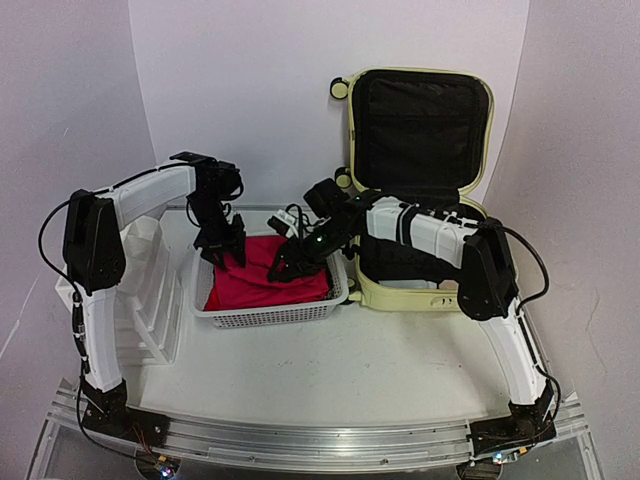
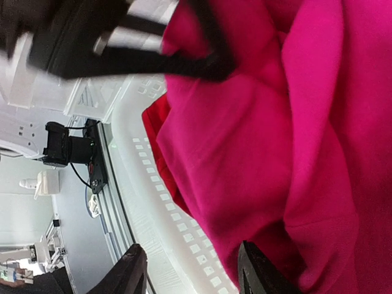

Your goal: Open, take out, and arrange the luggage

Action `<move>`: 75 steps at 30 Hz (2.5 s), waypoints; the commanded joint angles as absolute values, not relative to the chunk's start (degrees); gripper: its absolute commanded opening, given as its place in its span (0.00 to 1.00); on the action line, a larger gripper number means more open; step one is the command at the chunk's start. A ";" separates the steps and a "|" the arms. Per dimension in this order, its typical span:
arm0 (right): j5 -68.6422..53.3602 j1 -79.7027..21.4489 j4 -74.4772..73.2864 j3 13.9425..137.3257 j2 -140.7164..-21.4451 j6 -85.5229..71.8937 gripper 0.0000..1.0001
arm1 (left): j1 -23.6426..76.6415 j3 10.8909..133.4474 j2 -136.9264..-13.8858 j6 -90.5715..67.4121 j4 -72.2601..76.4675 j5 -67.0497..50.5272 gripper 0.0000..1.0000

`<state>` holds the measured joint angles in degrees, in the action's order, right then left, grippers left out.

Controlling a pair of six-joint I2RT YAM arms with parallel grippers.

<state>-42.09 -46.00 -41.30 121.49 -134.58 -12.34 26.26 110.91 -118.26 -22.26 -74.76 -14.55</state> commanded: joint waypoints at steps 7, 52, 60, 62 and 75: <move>-32.49 -43.77 -39.64 128.32 -133.55 -16.76 0.40 | 26.61 99.97 -110.14 -21.58 -72.46 -14.69 0.40; -2.13 -45.80 -43.10 146.65 -147.40 -5.59 0.00 | 24.96 97.21 -111.22 -19.56 -68.33 -16.39 0.37; -7.68 -42.26 -40.07 144.86 -147.39 -10.79 0.30 | 24.20 99.87 -109.75 -19.49 -68.64 -17.97 0.40; -6.10 -41.78 -40.25 143.66 -146.34 -9.63 0.47 | 23.82 100.89 -109.28 -19.51 -68.89 -18.51 0.40; -21.15 -41.71 -42.58 141.63 -140.20 -3.46 0.49 | 20.41 107.19 -108.33 -18.88 -70.45 -21.03 0.55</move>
